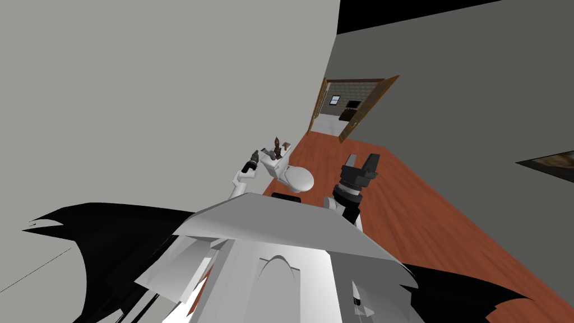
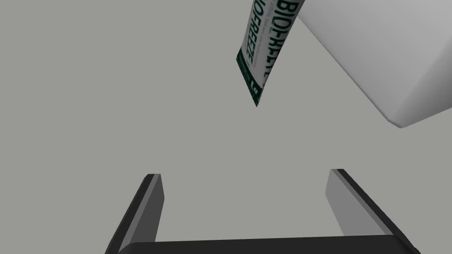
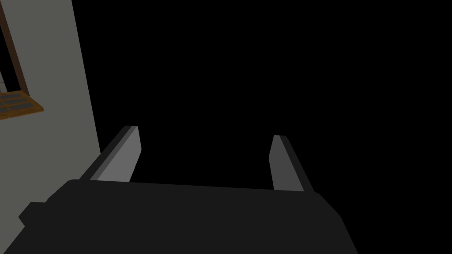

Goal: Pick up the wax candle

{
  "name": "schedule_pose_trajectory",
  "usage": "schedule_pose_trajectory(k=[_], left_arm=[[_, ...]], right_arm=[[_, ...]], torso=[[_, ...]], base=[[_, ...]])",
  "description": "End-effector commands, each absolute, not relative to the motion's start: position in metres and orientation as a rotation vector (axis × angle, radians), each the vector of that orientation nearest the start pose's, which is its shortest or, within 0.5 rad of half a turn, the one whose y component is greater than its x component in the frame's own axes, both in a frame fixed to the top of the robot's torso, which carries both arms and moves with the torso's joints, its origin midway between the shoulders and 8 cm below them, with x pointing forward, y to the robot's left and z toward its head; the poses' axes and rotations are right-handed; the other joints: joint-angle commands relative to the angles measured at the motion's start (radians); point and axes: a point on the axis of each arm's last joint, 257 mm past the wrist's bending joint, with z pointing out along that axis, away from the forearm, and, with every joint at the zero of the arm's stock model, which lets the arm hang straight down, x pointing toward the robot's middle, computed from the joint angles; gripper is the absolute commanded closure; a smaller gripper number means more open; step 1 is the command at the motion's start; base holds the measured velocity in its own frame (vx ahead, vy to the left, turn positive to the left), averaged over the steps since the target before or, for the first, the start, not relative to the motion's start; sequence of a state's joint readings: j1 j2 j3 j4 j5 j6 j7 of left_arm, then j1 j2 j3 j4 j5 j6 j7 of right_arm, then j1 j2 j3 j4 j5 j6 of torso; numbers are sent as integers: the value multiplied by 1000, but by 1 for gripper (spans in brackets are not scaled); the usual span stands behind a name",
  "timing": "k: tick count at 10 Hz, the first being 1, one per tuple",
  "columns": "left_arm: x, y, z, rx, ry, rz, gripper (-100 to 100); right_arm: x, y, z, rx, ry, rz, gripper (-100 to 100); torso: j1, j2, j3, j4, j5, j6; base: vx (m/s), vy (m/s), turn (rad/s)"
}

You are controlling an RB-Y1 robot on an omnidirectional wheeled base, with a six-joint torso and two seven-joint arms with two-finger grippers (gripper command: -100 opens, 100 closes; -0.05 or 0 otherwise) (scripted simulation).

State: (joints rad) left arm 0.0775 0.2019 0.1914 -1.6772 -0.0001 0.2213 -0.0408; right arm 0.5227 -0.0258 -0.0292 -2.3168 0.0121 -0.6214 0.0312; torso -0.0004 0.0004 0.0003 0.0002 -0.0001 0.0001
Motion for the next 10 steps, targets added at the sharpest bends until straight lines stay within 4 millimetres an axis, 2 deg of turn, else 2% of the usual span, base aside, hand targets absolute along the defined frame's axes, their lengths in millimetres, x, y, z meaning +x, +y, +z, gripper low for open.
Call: schedule_pose_trajectory(k=[1, 2, 3, 4, 5, 6, 7, 8, 9, 10], left_arm=[[511, 405, -260, -1306, 1303, -757, -100], [521, 412, -259, -1330, 1304, -749, -100], [519, 414, -274, -1367, 1329, -725, -100], [531, 420, -275, -1395, 1330, -718, -100], [527, 422, -290, -1432, 1354, -692, -100], [538, 427, -287, -1458, 1352, -687, -100], [534, 429, -303, -1496, 1377, -661, -100], [532, 429, -306, -1507, 1384, -653, -100], [542, 435, -307, -1546, 1387, -641, -100], [538, 435, -318, -1576, 1406, -620, -100]], right_arm=[[312, -279, 55, 503, 552, 1261, 0], [312, -279, 55, 503, 552, 1261, 0], [312, -279, 55, 503, 552, 1261, 0], [312, -279, 55, 503, 552, 1261, 0], [312, -279, 55, 503, 552, 1261, 0], [312, -279, 55, 503, 552, 1261, 0], [312, -279, 55, 503, 552, 1261, 0], [312, -279, 55, 503, 552, 1261, 0], [312, -279, 55, 503, 552, 1261, 0], [312, -279, 55, 503, 552, 1261, 0]], torso=[[0, 0, 0, 0, 0, 0], [0, 0, 0, 0, 0, 0], [0, 0, 0, 0, 0, 0], [0, 0, 0, 0, 0, 0], [0, 0, 0, 0, 0, 0], [0, 0, 0, 0, 0, 0], [0, 0, 0, 0, 0, 0], [0, 0, 0, 0, 0, 0], [0, 0, 0, 0, 0, 0], [0, 0, 0, 0, 0, 0]], base=[[-14, -8, 22], [-16, -11, 44], [-13, -8, 17], [-18, -9, 25], [-15, -11, 17], [-17, -13, 27], [-15, -10, 13], [-6, -5, -2], [-10, -12, 23], [-10, -12, 12]])
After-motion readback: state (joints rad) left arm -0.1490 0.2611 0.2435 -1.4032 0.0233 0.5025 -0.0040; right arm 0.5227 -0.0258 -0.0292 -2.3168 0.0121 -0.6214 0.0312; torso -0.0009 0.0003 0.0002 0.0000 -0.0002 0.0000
